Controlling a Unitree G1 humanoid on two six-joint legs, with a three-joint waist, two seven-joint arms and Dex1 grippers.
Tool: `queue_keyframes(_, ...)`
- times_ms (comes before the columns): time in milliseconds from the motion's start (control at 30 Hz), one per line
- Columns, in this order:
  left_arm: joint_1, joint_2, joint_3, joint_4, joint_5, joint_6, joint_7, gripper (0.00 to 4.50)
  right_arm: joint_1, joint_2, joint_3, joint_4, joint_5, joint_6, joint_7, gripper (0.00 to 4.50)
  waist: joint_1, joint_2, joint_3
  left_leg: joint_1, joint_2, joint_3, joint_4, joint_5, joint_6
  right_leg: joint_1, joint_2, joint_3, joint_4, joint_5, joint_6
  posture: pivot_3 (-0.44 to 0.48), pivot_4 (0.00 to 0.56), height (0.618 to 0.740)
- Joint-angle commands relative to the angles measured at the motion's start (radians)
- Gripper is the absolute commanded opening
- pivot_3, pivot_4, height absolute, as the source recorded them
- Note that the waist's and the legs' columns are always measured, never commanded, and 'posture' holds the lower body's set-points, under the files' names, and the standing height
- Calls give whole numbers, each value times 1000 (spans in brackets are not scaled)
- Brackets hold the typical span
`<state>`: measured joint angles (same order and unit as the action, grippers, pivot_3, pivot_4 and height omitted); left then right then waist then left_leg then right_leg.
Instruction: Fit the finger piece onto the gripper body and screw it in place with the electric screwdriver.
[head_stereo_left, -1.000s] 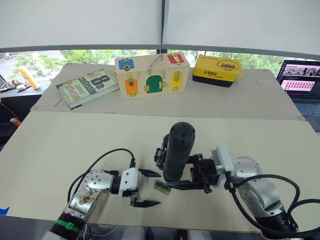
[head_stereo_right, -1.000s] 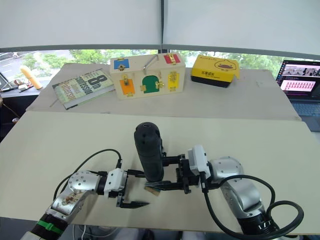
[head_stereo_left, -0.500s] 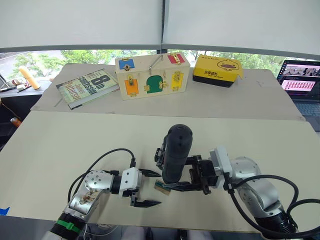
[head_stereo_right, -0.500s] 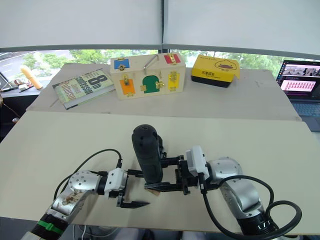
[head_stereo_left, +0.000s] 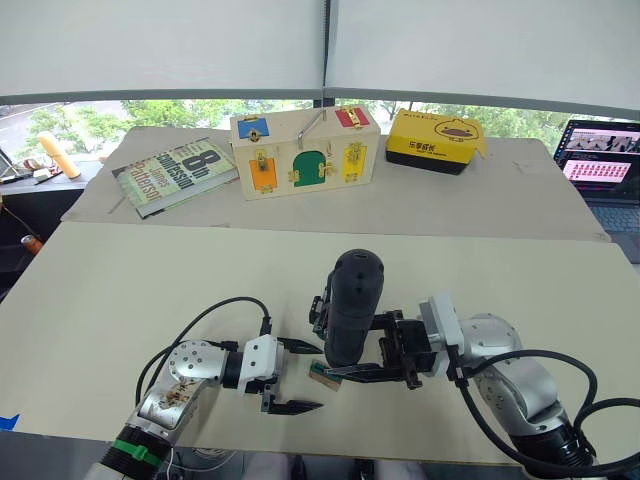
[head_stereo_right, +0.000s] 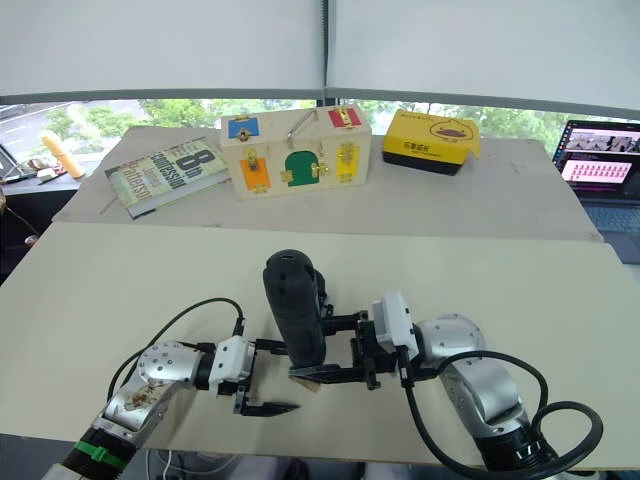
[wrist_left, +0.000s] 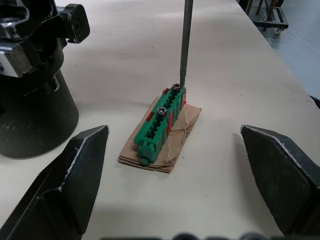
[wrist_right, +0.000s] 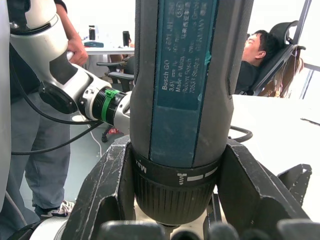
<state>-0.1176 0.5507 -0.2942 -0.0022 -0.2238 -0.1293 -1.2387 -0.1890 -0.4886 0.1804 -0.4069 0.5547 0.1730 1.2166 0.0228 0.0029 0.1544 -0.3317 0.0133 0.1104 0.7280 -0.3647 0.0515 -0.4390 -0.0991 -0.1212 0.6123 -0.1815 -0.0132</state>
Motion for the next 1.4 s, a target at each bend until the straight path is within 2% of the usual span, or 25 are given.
queue_keyframes(33, 22, -8, -39, 21, 27, 15, 6, 4500, -13, 3, -27, -48, 36, -25, -6, 1904, 0, 0, 0, 0, 0, 0, 0, 0, 0, 0, 0, 0, 0, 0, 0, 0, 150, 740)
queue_keyframes(1400, 26, -9, -43, 17, 30, 18, 16, 4500, -9, -10, -20, -26, 21, -27, -1, 1904, 0, 0, 0, 0, 0, 0, 0, -1, 1, 0, -1, -1, -1, 0, 1, 0, 150, 740)
